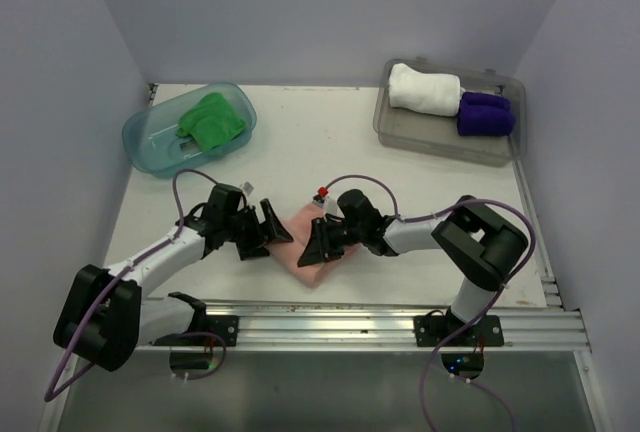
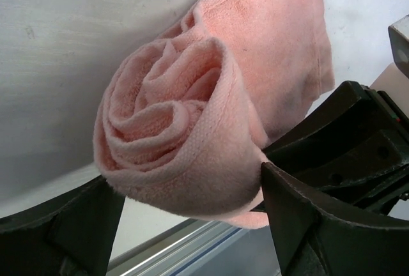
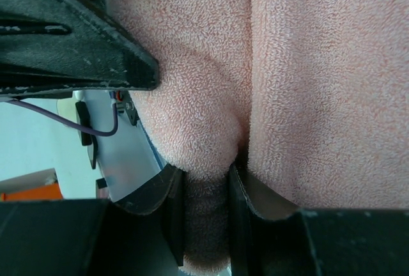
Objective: Roll the towels
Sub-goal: Roll the towel
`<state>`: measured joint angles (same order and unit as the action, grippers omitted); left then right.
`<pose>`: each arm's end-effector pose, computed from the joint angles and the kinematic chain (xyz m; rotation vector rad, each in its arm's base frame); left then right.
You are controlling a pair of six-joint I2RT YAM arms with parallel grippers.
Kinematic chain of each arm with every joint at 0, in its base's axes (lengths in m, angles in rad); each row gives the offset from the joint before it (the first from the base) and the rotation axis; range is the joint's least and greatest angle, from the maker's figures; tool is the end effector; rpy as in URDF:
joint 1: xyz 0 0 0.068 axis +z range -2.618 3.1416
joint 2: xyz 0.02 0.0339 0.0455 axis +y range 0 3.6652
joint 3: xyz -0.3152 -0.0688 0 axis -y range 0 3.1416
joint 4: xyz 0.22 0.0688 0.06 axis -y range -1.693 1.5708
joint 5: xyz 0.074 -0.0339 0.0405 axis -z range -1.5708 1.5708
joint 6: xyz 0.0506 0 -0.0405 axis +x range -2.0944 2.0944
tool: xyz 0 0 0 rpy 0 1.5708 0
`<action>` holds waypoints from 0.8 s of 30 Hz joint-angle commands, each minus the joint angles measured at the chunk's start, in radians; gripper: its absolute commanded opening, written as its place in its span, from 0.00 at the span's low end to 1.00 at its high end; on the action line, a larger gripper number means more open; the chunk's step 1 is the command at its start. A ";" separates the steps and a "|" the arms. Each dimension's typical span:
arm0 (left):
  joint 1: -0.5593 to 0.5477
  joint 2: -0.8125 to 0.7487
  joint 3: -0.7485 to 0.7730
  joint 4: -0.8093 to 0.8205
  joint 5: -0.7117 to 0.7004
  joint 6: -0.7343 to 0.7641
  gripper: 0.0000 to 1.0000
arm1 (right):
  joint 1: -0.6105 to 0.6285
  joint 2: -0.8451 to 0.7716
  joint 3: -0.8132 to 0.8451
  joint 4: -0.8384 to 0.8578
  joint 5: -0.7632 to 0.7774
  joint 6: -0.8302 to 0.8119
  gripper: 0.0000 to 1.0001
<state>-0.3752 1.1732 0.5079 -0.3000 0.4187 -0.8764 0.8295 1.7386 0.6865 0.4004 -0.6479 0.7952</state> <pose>0.1567 -0.0838 0.2167 -0.5011 2.6877 -0.9689 0.1967 0.2601 0.1936 -0.4652 2.5305 1.4980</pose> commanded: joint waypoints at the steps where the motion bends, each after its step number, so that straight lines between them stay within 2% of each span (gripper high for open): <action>1: -0.017 0.023 -0.008 0.119 -0.034 -0.073 0.86 | 0.003 0.042 -0.004 -0.084 0.014 0.006 0.00; 8: -0.039 0.114 0.007 0.160 -0.052 -0.108 0.77 | 0.003 0.036 0.001 -0.109 0.017 -0.013 0.01; 14: -0.041 0.112 0.027 0.119 -0.058 -0.145 0.58 | 0.003 0.027 0.027 -0.175 0.020 -0.057 0.03; 17: -0.041 0.111 0.053 0.082 -0.066 -0.174 0.52 | 0.003 -0.016 0.063 -0.297 0.077 -0.128 0.28; 18: -0.041 0.112 0.061 0.072 -0.070 -0.179 0.51 | 0.003 -0.049 0.073 -0.333 0.118 -0.149 0.46; 21: -0.041 0.114 0.075 0.042 -0.067 -0.188 0.50 | 0.003 -0.135 0.110 -0.460 0.204 -0.261 0.64; 24: -0.041 0.114 0.069 0.032 -0.063 -0.197 0.48 | 0.005 -0.189 0.163 -0.593 0.278 -0.330 0.70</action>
<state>-0.4114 1.2888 0.5495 -0.2359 0.3805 -1.0481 0.8314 1.6161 0.7933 0.0319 -0.5011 0.5976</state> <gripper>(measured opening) 0.512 0.686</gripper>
